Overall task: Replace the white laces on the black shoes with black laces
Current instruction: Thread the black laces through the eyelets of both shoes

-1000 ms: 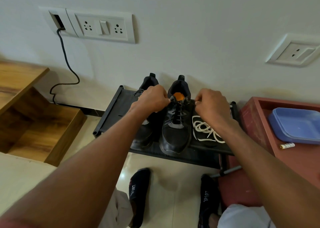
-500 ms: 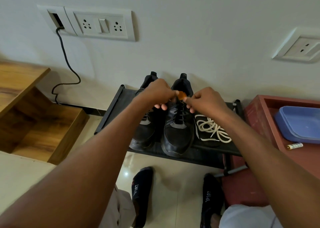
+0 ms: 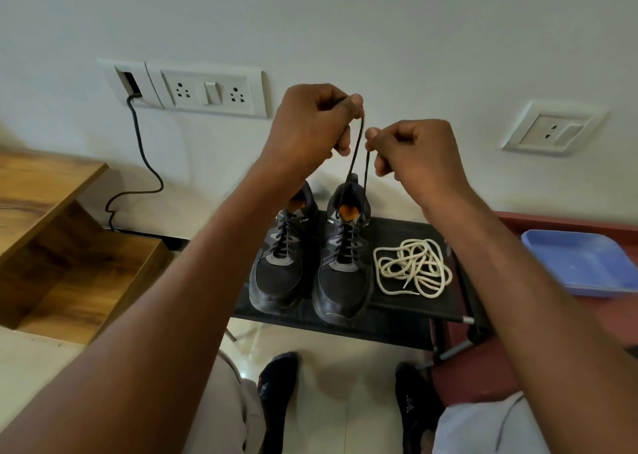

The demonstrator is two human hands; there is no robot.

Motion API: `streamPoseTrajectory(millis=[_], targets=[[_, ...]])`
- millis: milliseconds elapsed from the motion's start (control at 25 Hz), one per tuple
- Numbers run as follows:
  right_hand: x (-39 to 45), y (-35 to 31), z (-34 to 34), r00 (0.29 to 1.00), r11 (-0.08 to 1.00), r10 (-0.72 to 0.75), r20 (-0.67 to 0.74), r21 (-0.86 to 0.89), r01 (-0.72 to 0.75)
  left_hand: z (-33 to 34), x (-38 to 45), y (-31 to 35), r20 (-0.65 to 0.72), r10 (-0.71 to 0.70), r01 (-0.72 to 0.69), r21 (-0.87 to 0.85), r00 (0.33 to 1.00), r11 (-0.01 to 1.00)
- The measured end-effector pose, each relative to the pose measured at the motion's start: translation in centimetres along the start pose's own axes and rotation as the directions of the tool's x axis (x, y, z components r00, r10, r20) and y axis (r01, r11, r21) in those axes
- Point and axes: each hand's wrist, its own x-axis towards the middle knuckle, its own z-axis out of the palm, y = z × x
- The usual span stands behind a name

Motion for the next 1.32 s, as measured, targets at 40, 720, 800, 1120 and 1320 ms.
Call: streamPoseTrajectory(millis=[40, 720, 800, 1120, 1320], targets=[[0.0, -0.8, -0.1, 0.999, 0.999, -0.004, -0.037, 0.043, 0.006, 0.0, -0.1, 0.6, -0.050, 0.049, -0.050, -0.013, 0.998, 0.999], [0.0, 1.1, 0.5, 0.862, 0.682, 0.472, 0.185, 0.543, -0.490, 3.6, -2.0, -9.0, 0.217, -0.389, 0.214, 0.557, 0.895, 0.802], [-0.1, 1.4, 0.7, 0.863, 0.706, 0.468, 0.190, 0.507, -0.495, 4.9, -2.1, -10.5, 0.182, -0.389, 0.208, 0.607, 0.903, 0.767], [-0.5, 2.1, 0.9, 0.955, 0.835, 0.298, 0.007, 0.483, -0.264, 7.6, -1.8, -14.2, 0.195, -0.333, 0.140, 0.634, 0.923, 0.760], [-0.2, 1.7, 0.7, 0.975, 0.850, 0.221, -0.011, 0.493, -0.187, 6.9, 0.3, -12.5, -0.053, -0.391, 0.393, 0.196, 0.919, 0.898]])
